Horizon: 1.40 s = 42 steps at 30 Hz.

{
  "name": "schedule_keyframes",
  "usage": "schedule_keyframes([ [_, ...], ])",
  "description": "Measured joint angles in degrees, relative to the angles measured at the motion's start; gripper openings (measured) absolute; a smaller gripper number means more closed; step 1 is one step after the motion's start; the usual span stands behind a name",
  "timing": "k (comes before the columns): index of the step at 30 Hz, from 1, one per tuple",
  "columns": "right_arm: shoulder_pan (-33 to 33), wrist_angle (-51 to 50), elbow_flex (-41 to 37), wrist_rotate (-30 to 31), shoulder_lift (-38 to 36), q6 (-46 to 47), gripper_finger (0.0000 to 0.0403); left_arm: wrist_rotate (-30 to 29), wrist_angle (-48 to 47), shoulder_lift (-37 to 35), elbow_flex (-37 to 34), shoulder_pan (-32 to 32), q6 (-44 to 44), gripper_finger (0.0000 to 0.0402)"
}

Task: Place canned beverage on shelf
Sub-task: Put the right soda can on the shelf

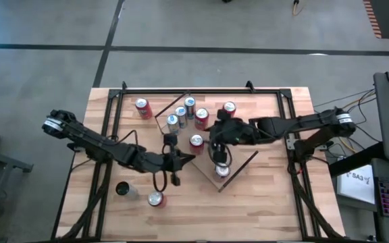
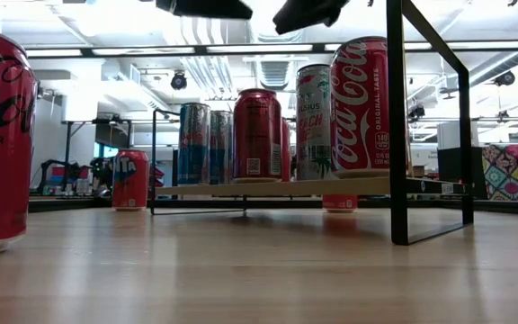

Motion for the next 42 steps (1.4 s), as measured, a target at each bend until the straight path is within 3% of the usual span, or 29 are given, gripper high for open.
schedule_keyframes([
  [5,-1.13,-0.42,0.51,0.03,1.61,-0.01,0.005,0.28,-4.62,0.26,0.0,0.39,-0.91,0.0],
  [7,-0.99,-0.32,1.07,-0.11,2.07,-0.6,0.0021,0.29,-5.58,0.67,-0.01,0.59,-1.82,0.0],
  [14,-1.5,-1.28,4.59,-0.07,5.1,1.31,0.0009,0.22,-9.08,0.9,-0.06,2.37,-3.59,0.0],
  [26,-2.63,-12.17,13.89,-1.78,14.06,1.21,0.0009,-1.42,-14.7,0.42,-0.09,5.44,0.85,0.0],
  [34,-2.72,-16.09,14.13,-1.76,14.64,2.78,0.0009,-0.7,-16.66,-1.98,-0.12,5.72,3.54,0.0],
  [38,-2.72,-15.27,13.61,-3.7,14.43,1.05,0.0009,0.22,-15.44,-4.71,-1.13,5.74,4.32,0.0],
  [42,-2.7,-13.87,12.63,-4.85,14.43,-0.26,0.0009,3.36,-8.36,-7.02,-4.84,6.02,4.52,0.0],
])
